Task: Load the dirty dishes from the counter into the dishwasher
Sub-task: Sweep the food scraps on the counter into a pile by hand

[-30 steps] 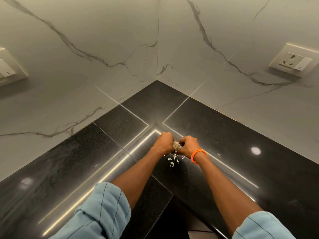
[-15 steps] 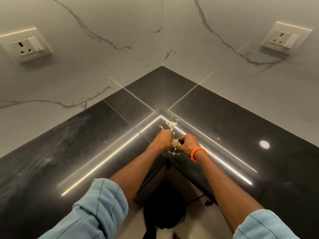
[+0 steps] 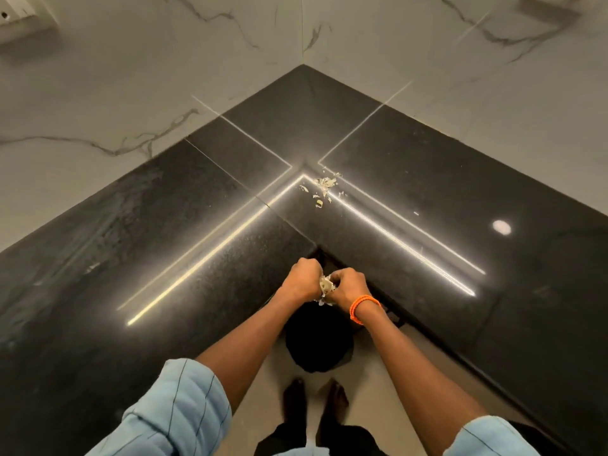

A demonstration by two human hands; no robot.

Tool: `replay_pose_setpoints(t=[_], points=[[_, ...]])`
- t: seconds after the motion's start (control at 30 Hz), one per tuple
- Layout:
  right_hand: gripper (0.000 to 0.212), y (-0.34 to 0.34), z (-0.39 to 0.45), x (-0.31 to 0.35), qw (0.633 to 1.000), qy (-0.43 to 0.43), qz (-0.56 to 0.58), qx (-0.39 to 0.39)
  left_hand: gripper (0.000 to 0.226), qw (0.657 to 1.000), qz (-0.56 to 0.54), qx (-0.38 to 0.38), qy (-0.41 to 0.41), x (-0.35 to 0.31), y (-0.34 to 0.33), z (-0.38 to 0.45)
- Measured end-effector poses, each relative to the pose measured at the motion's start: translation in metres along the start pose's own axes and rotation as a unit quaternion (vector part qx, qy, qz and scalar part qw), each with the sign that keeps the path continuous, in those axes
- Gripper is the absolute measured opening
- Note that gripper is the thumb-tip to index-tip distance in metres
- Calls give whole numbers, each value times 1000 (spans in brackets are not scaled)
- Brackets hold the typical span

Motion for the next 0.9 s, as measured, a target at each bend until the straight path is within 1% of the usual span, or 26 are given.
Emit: replay_pose_setpoints(t=[0.03,0.13,0.2,0.3,0.37,0.4,0.47,0.53,0.6,0.67,0.73,0.77,0.8,0.87,0.9], points=[[24,-10,1,-8,1000,-6,-2,3,19,1000,-2,1,2,6,-11,0],[21,-46,13,-33,1000,-25,-5,13,14,1000,-7,14,21,32,-54,7],[18,-72,24,-51,999,-39,-7,20,15,998,-33,26,46,52,-88,18],[28,-116,46,-87,996,-83,-5,33,24,994,-67,17,85,88,-147,44],[25,-139,63,-108,994,-93,-27,47,25,990,-74,12,118,114,-185,64],[31,-156,75,-121,993,-86,-47,61,29,989,-75,15,127,128,-209,79],[54,-181,96,-142,992,-62,-87,73,45,992,-65,30,107,145,-242,100],[63,-199,106,-156,988,-56,-121,75,55,995,-36,48,74,151,-255,109],[60,-224,121,-175,984,-57,-146,87,50,994,-46,70,75,167,-281,125],[53,-244,133,-191,981,-55,-165,81,45,994,-27,90,62,189,-314,145],[55,-260,140,-204,984,-39,-161,70,58,994,-8,107,38,202,-334,153],[58,-266,142,-209,983,-30,-168,63,64,994,-6,111,23,203,-337,153],[59,-271,144,-213,984,-22,-164,62,65,993,6,112,19,206,-342,156],[60,-274,146,-215,988,-17,-148,44,60,993,22,113,18,209,-340,156],[59,-272,143,-214,990,-29,-133,43,58,992,29,122,13,209,-336,152]])
Point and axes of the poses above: each hand's wrist, its own z-axis towards the middle knuckle, its own y-axis out of the back of the hand, x = y × z, the point moved 3 cm from there along z, towards the middle knuckle, and after that the axes turned 5 degrees about -x, right-handed, at the moved point
